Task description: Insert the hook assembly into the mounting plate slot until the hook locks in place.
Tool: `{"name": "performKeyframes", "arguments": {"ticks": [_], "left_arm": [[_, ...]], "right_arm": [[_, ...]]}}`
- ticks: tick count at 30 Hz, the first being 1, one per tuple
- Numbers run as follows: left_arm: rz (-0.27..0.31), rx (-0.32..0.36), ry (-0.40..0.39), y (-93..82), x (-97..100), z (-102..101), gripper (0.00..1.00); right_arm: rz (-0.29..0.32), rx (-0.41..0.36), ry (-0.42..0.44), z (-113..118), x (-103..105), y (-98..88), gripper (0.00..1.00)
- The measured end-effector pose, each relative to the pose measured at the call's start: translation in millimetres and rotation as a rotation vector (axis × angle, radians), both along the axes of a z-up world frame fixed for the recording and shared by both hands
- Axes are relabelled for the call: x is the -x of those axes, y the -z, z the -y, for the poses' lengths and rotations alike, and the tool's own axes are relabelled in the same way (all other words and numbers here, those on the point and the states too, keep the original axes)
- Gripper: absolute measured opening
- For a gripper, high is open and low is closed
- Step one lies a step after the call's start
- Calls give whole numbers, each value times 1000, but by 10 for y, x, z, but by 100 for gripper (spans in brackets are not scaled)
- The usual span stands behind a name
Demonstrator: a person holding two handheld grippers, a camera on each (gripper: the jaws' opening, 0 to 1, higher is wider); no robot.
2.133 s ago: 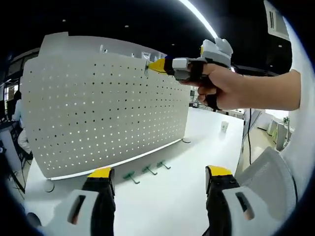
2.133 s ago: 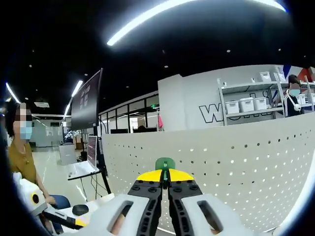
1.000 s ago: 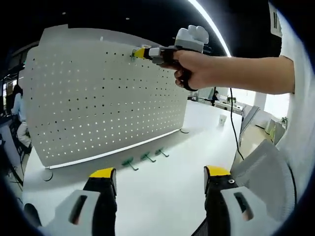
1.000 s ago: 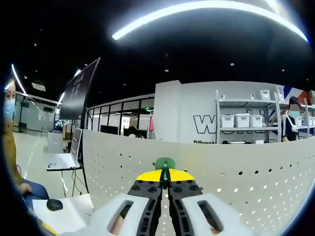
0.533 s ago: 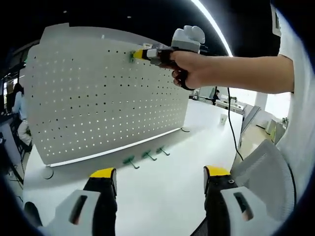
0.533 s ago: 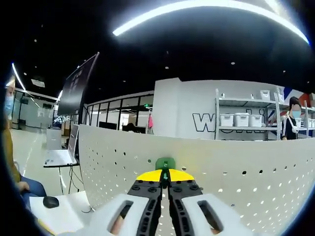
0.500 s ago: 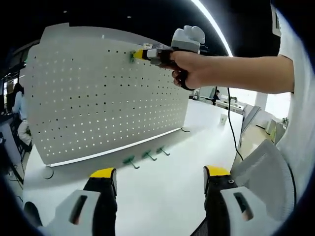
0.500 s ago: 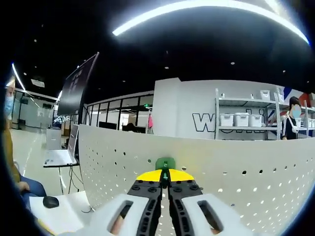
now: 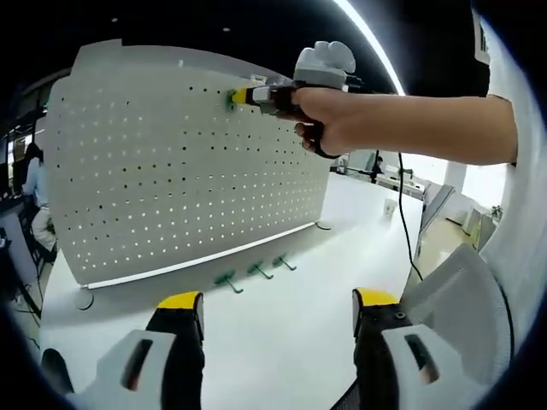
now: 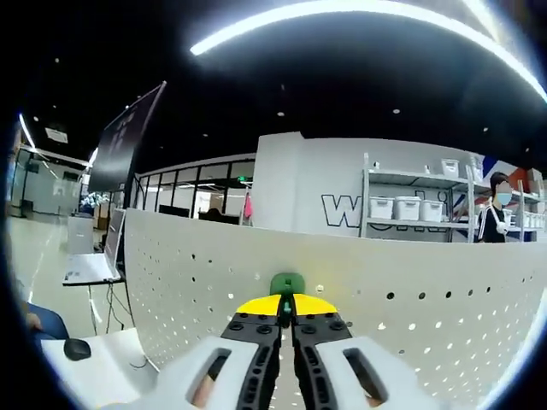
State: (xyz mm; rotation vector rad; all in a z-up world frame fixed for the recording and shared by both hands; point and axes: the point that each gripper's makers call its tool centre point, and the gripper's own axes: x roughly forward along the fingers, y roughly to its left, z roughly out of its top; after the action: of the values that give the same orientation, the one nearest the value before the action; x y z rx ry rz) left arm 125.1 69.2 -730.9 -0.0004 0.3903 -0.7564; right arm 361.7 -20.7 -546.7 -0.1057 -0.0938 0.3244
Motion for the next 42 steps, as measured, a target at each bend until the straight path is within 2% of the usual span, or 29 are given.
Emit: {"name": "performKeyframes", "arguments": {"ticks": [4, 6, 8, 11, 17, 19, 20, 26, 27, 29, 31, 33, 37, 39, 42], "left_arm": [[0, 3, -4, -8, -3, -6, 72], [2, 4, -8, -13, -8, -13, 72], [0, 12, -11, -24, -7, -14, 72], [0, 11, -9, -26, -1, -13, 72], [-2, 20, -14, -40, -3, -23, 71], [-3, 24, -14, -43, -3, -18, 71], [-2, 24, -13, -45, -1, -13, 71], [-1, 29, -14, -56, 7, -11, 70], [-3, 31, -15, -56, 8, -15, 70], [-4, 32, -19, -54, 7, -28, 69], [-5, 37, -24, -59, 10, -36, 69], [-6, 39, -25, -65, 12, -41, 69], [-3, 37, -26, -76, 18, -41, 69], [0, 39, -22, -81, 21, -30, 69], [0, 35, -18, -76, 22, -21, 69]], "right_arm": [[4, -28, 50, -13, -15, -1, 1], [14, 9, 74, -14, -16, 0, 1], [-2, -32, 92, -6, -32, -6, 1], [-11, -32, 120, -13, -58, -4, 1], [-57, -194, 154, 24, -55, 5, 1], [-55, -185, 164, 28, -44, 5, 1], [-59, -224, 170, 32, -40, 10, 1], [-70, -229, 187, 37, -36, 9, 1], [-70, -253, 186, 44, -31, 13, 1], [-65, -219, 190, 41, -34, 17, 1], [-69, -238, 187, 44, -47, 18, 1], [-74, -224, 186, 46, -50, 12, 1], [-72, -238, 170, 38, -7, 14, 3], [-77, -280, 155, 25, 2, 12, 5], [-76, -250, 144, 0, -8, 11, 7]]}}
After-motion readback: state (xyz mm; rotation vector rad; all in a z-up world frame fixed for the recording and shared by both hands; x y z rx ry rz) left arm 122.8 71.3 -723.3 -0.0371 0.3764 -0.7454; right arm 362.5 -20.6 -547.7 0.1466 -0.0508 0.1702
